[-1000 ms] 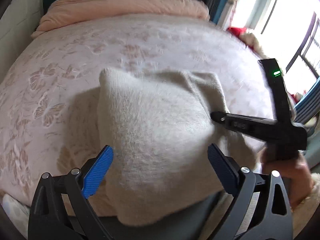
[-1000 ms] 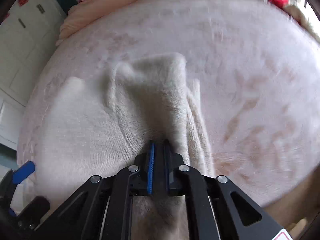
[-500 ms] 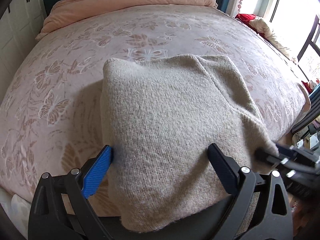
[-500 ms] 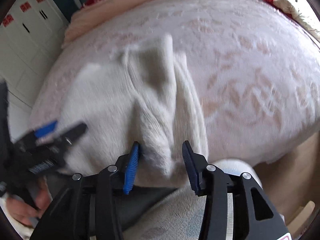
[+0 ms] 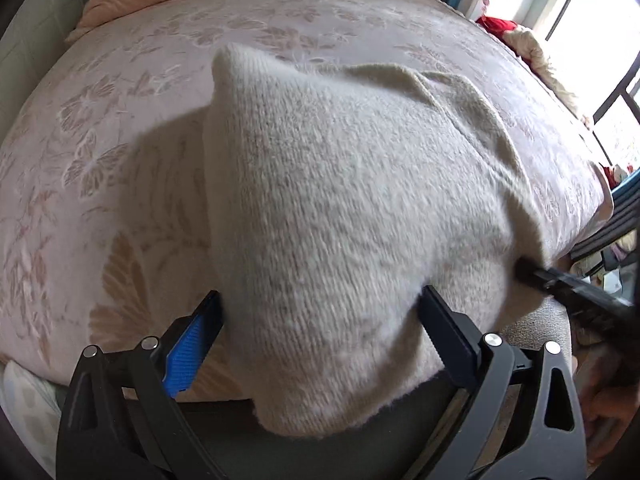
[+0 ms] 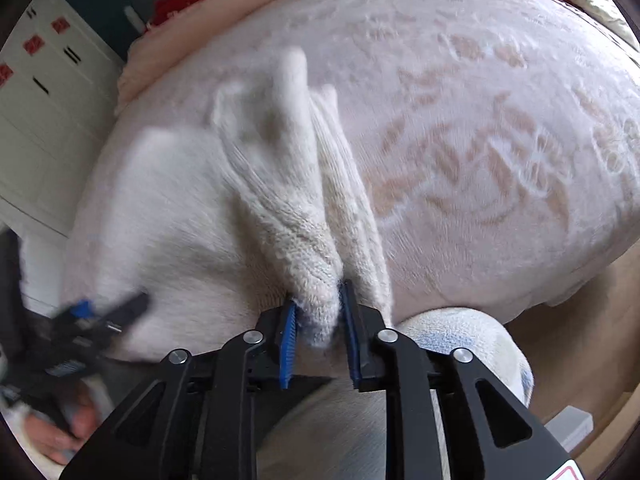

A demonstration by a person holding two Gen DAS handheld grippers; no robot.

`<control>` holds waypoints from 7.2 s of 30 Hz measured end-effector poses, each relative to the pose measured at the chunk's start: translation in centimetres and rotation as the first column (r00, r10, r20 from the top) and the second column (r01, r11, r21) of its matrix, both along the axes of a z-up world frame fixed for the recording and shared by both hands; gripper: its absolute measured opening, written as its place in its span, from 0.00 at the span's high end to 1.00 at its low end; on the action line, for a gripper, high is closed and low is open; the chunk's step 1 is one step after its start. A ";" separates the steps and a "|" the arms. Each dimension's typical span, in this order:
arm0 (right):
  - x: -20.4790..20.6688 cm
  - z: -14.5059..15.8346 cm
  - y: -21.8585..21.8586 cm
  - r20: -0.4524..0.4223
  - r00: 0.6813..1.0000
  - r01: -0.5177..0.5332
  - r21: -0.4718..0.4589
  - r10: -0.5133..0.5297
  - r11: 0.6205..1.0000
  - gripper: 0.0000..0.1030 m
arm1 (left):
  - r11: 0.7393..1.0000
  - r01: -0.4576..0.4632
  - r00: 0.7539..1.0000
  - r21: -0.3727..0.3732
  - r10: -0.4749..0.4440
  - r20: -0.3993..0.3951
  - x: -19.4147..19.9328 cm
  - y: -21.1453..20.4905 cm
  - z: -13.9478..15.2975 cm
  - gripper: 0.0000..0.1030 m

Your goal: Fold small clothes

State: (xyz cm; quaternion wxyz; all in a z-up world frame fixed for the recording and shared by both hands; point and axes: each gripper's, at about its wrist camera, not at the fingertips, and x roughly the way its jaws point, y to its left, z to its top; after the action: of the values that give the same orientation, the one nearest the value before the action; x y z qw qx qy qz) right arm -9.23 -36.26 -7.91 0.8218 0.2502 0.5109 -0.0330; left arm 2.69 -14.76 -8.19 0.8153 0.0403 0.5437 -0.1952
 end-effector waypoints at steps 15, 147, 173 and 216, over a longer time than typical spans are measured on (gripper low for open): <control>10.9 2.2 2.6 0.041 0.992 -0.110 -0.129 0.116 0.986 0.73 | 1.000 -0.010 0.999 0.001 0.010 0.042 -0.5 0.9 1.1 0.08; 21.2 -3.7 23.4 0.025 0.982 -0.188 0.292 0.189 0.938 0.52 | 0.787 -0.492 0.869 -0.371 0.470 -0.156 13.6 30.7 -1.2 0.30; 17.3 -0.4 27.6 -0.003 0.928 -0.368 -0.147 0.372 0.918 1.00 | 0.957 -0.289 0.954 -0.011 0.289 0.075 10.7 21.9 2.0 0.46; 17.5 1.5 22.8 0.101 0.977 -0.200 0.120 0.189 0.972 0.75 | 0.877 -0.399 0.917 -0.267 0.374 -0.143 11.0 25.9 1.3 0.55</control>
State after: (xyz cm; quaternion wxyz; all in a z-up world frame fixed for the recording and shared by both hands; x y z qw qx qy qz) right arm 8.27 -13.45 -6.39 0.8250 0.2529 0.4969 0.0921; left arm 13.68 11.10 -6.84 0.8103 -0.1980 0.5409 -0.1079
